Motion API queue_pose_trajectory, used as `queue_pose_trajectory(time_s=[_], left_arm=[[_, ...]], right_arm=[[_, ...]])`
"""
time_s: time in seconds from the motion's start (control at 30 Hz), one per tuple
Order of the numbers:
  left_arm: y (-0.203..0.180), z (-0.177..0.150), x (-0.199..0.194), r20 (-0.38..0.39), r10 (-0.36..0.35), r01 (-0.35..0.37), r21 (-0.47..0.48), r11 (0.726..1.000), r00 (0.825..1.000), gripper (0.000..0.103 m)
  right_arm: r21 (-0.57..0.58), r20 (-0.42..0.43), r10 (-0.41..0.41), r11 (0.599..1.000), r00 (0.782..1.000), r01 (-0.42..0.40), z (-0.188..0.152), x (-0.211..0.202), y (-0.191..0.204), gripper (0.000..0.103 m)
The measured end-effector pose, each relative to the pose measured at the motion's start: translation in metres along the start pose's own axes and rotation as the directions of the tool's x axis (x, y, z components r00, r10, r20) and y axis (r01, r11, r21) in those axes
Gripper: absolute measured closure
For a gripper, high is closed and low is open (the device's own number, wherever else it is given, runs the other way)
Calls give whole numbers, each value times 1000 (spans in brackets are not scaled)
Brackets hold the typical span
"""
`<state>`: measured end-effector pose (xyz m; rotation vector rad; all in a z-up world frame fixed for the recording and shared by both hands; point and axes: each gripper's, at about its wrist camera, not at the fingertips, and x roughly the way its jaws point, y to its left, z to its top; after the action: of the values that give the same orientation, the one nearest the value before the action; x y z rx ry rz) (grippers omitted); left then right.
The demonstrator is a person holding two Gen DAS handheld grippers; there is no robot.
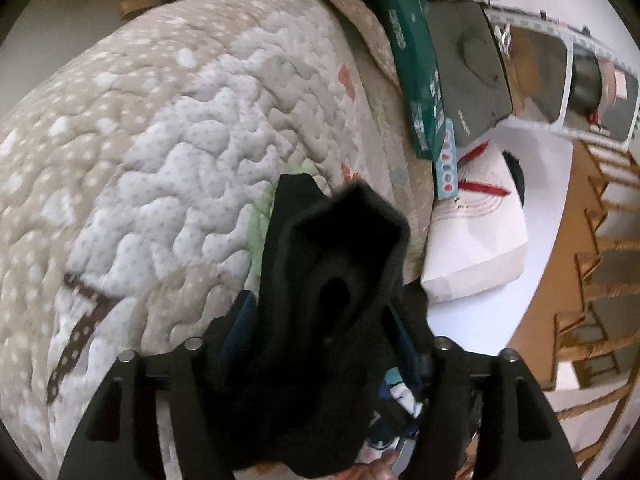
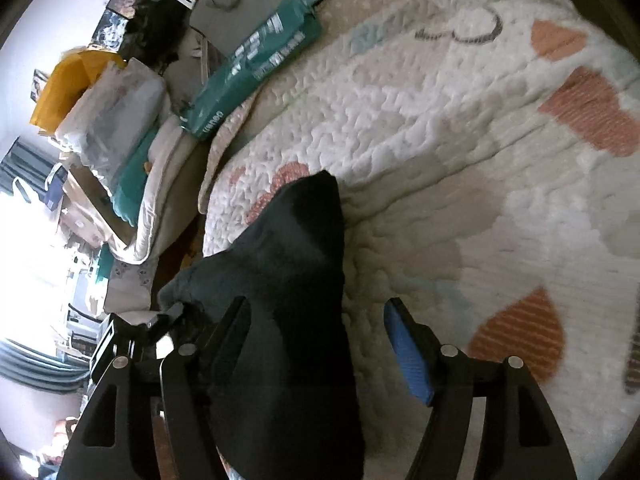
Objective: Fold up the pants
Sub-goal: 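Lower the folded pants onto the quilt and open both tools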
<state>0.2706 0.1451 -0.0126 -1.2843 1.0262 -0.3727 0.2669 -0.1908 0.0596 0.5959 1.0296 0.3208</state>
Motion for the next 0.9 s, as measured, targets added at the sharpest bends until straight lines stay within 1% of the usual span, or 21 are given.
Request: queue_pose_trajectory(time_s=[0.07,0.1,0.17,0.23,0.27,0.3,0.33,0.37,0.4,0.43,0.47,0.53,0.57,0.67,0.7,0.73,0.77,0.8,0.83,0.87,0.9], left_arm=[[1,-2,-9,13,-13,13,-25,1000,1000,31],[1,-4,-15,20,-8,8,-30,1000,1000,31],[-2,-8,-29,42,26,-25,-18,1000,999,31],[-6,-15,-45,62,77,-78,8,997,995,31],[-12,-22,-54,73,119,-123,41,992,990,31],[-19,-30,-61,84,157,-163,81,983,984,31],[-29,-39,-67,102,200,-212,132,968,975,31],[-42,-57,-76,135,263,-287,212,934,955,31],[-49,-67,-81,160,302,-335,262,905,940,31],[-57,-81,-88,192,343,-389,315,866,919,31],[-68,-102,-96,247,388,-456,378,805,888,31],[-82,-135,-109,324,402,-512,438,739,856,31],[-87,-147,-114,356,399,-529,453,717,845,31],[-116,-194,-128,496,356,-597,508,621,792,30],[-124,-203,-129,527,340,-612,519,597,779,30],[-135,-222,-135,578,305,-634,537,557,757,29],[-143,-236,-143,613,268,-644,548,534,743,24],[-150,-244,-147,637,238,-649,552,523,733,16],[-156,-255,-153,669,196,-657,554,511,717,13],[-162,-267,-161,698,149,-661,554,506,700,7],[-166,-278,-171,721,100,-659,557,506,686,5]], right_arm=[[-26,9,-24,999,1000,24,-9,-17,2,29],[-37,12,-36,999,999,37,-14,-25,3,29],[-60,13,-59,996,998,60,-28,-41,5,29],[-85,7,-78,993,997,78,-46,-56,8,29],[-98,3,-84,992,996,84,-53,-61,9,29],[-114,1,-87,990,996,87,-61,-66,12,29],[-136,1,-89,987,996,89,-72,-73,14,29],[-152,3,-92,984,996,92,-79,-78,17,29],[-167,7,-93,982,996,92,-86,-82,20,29],[-177,12,-90,980,996,90,-93,-87,22,29],[-183,17,-87,979,996,88,-100,-91,25,29],[-201,29,-79,976,996,83,-110,-98,30,29],[-216,42,-79,972,996,87,-114,-103,34,29],[-294,116,-100,947,988,130,-124,-119,51,29],[-321,146,-104,936,984,146,-128,-125,56,29],[-350,184,-110,921,977,169,-131,-133,62,29],[-377,227,-120,904,967,200,-135,-140,68,27],[-397,273,-131,887,953,235,-139,-147,73,22],[-407,309,-139,875,941,263,-141,-152,77,20],[-414,360,-145,861,922,297,-145,-158,81,16],[-415,405,-151,849,902,328,-149,-163,85,12]])
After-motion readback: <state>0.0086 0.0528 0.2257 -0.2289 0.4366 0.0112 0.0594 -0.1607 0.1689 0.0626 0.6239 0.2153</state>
